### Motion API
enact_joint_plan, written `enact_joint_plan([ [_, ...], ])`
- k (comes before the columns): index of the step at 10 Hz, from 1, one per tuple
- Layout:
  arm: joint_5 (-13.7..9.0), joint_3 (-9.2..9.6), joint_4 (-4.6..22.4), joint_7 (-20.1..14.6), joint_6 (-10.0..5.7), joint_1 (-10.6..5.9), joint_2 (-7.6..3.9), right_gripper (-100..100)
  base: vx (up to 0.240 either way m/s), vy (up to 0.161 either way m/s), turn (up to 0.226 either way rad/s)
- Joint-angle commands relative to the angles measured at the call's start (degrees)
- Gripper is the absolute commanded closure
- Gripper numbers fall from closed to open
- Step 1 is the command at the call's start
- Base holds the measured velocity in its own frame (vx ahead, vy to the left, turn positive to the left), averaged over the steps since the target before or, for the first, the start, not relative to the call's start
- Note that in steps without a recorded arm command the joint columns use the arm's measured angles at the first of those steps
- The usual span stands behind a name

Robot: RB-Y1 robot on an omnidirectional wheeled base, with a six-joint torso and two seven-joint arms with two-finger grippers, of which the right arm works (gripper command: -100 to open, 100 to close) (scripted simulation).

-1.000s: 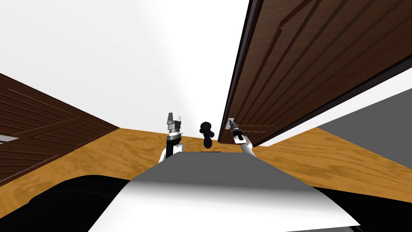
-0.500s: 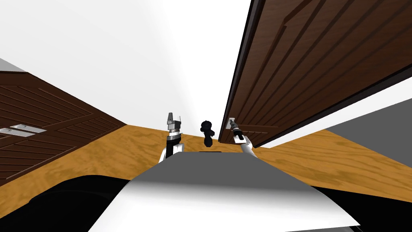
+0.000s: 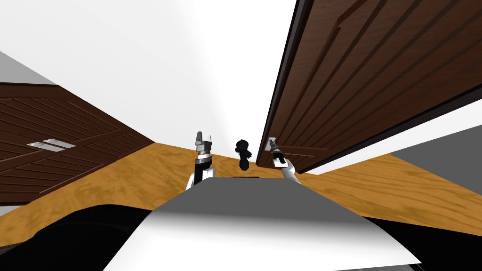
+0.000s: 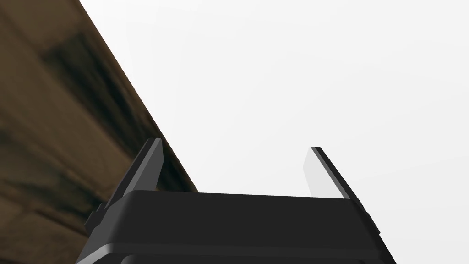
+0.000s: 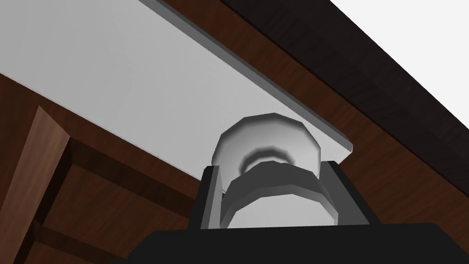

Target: Pull the door open

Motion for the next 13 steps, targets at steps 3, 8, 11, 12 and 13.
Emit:
enact_joint_plan([
  [3,-2.9,0.67,0.9,-5.3,-0.29,-0.61,0.12,100,-0.053,-0.030,0.097],
  [8,-7.2,0.85,2.3,-12.4,-0.65,-1.40,-0.41,100,-0.038,-0.020,0.068],
  [11,-10.2,0.97,3.2,-16.7,-0.91,-1.95,-0.77,100,-0.057,-0.027,0.086],
  [12,-10.2,0.97,3.2,-17.2,-0.91,-1.95,-0.77,100,-0.036,-0.018,0.057],
  [13,-11.7,1.04,3.6,-19.4,-1.04,-2.24,-0.96,100,-0.040,-0.019,0.098],
])
